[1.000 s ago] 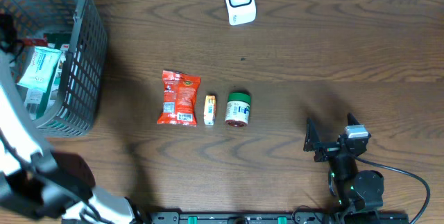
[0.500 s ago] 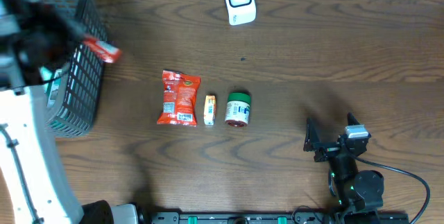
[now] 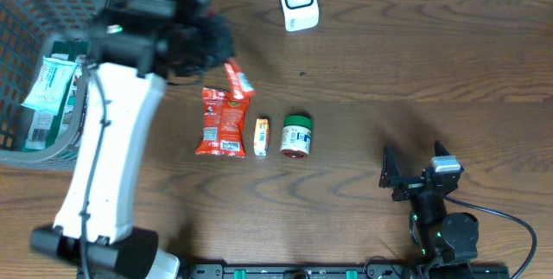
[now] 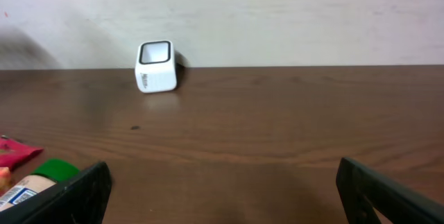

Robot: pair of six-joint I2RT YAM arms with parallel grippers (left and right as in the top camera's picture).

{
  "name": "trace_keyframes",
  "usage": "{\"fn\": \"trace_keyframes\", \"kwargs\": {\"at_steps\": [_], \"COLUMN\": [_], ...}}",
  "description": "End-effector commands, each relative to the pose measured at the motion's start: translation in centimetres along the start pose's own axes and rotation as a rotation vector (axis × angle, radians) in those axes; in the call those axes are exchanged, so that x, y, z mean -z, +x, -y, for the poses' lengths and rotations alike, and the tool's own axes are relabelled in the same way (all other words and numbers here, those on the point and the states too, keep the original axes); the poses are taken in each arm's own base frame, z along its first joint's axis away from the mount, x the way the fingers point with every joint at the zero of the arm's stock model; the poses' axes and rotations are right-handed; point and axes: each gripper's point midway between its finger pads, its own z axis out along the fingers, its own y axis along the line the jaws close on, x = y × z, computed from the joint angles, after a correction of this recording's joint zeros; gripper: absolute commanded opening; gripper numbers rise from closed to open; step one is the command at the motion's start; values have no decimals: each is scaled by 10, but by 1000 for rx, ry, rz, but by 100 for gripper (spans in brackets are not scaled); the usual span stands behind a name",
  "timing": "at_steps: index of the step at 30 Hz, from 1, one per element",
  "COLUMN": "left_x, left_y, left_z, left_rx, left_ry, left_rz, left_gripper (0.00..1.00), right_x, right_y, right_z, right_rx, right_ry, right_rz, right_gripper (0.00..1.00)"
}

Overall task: Scan the item barcode
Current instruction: 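Lift the red-white stick packet from the basket toward the scanner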

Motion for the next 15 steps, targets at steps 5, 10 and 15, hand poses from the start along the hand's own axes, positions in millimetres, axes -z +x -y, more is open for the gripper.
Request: {"fn": "trace_keyframes", "kwargs": {"at_steps": [5, 10, 15], "left_x": [-60, -107, -155], "left_y": [42, 77, 114], "left_z": [64, 106, 131], "left_rx": [-166, -275, -353], "left_ry": [78, 112, 121], "left_rz": [-150, -216, -283], "left_gripper": [7, 7, 7], "right_x": [12, 33, 38], "right_y": [-47, -102, -129], "right_z": [-8, -1, -4], "right_rx": [13, 24, 44], "right_ry": [-33, 35, 41], "right_rz": [72, 71, -12], "right_gripper": [99, 99, 99]}}
